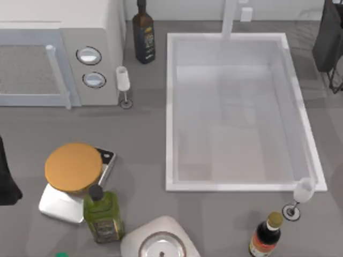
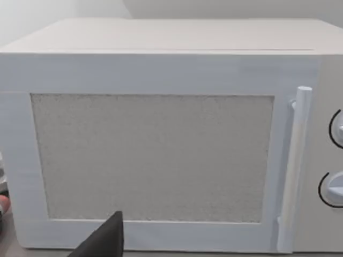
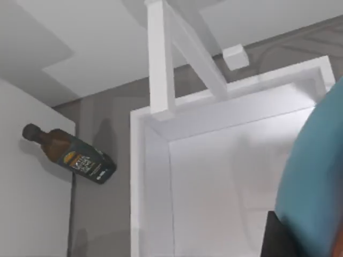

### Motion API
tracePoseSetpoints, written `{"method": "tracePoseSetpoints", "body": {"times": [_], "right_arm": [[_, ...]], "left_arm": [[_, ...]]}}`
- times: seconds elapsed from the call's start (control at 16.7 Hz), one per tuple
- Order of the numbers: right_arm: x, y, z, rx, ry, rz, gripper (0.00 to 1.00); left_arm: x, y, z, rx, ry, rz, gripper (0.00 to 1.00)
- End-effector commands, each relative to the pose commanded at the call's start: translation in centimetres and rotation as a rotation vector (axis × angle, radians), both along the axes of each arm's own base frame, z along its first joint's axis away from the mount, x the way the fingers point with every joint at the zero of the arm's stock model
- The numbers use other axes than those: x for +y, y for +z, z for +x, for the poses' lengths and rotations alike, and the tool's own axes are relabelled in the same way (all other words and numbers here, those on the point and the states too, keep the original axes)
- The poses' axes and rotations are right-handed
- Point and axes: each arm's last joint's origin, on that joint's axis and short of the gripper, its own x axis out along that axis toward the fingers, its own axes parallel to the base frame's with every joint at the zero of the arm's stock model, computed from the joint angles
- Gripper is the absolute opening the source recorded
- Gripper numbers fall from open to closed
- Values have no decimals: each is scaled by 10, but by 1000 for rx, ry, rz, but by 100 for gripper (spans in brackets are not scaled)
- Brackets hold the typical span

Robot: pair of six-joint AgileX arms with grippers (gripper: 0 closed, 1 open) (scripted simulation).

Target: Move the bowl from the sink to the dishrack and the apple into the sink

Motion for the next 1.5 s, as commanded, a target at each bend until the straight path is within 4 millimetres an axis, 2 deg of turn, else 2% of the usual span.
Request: {"method": "tracePoseSetpoints", "body": {"times": [0.42,0.78,1.2,1.5], "right_arm": [[-74,13,3,-254,-65,-82,0],[-122,18,-7,-422,-103,-194,0],[-158,28,-34,-627,-121,-372,0],[-164,29,-51,-700,-113,-451,0]], "left_arm": [[0,0,0,0,0,0,100],[0,0,0,0,0,0,100],[0,0,0,0,0,0,100],[0,0,0,0,0,0,100]]}}
